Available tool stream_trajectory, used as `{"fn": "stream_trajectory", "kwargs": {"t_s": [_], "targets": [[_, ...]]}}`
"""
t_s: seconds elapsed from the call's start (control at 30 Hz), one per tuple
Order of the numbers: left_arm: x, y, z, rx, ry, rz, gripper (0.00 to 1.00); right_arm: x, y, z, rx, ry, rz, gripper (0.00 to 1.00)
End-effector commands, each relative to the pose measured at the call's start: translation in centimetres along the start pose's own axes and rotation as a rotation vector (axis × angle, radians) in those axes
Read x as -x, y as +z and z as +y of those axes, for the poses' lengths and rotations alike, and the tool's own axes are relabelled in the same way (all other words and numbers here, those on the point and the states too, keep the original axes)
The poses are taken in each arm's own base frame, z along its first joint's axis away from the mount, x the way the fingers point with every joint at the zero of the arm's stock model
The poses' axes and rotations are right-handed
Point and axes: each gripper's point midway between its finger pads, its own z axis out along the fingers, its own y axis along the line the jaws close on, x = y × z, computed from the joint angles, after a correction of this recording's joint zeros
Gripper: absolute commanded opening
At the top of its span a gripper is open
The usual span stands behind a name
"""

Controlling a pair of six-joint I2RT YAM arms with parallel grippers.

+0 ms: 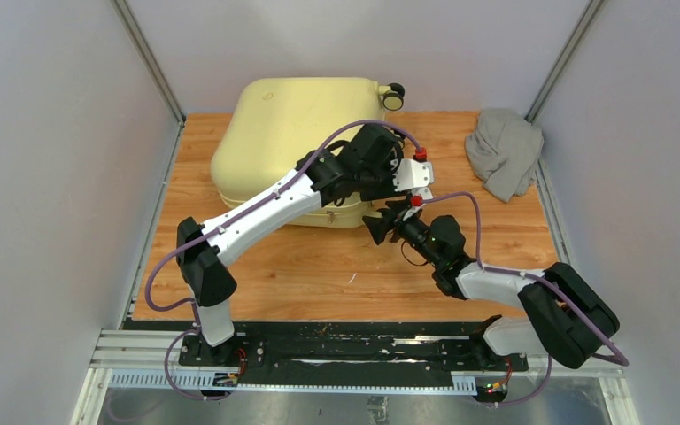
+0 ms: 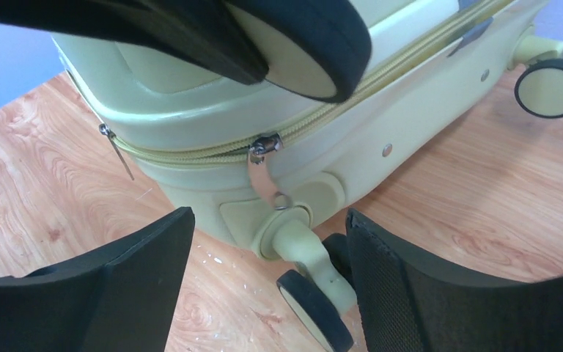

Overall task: Pack the luggage
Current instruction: Zip the luggage at the center of the board.

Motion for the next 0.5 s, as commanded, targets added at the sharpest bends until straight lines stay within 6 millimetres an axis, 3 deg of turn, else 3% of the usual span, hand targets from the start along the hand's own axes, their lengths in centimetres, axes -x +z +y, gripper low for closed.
{"fn": "stream_trajectory", "kwargs": {"t_s": [0.0, 0.1, 0.33, 0.47], "targets": [[8.8, -7.4, 7.5, 0.267, -0.141, -0.344, 0.00, 1.2, 1.4, 0.6, 0.046, -0.072, -0.018, 0.79], [9.0, -7.6, 7.4, 0.260, -0.165, -0.352, 0.00, 2.0, 2.1, 0.8, 0.065, -0.071, -0.046, 0.70], [8.8, -7.5, 7.0, 0.236, -0.208, -0.345, 0.00, 3.7, 2.8, -0.6, 0.047, -0.062, -0.091, 0.60], [8.5, -7.2, 6.3, 0.214, -0.230, -0.333, 0.00, 4.3, 2.7, -1.2, 0.061, -0.046, -0.118, 0.41]]}}
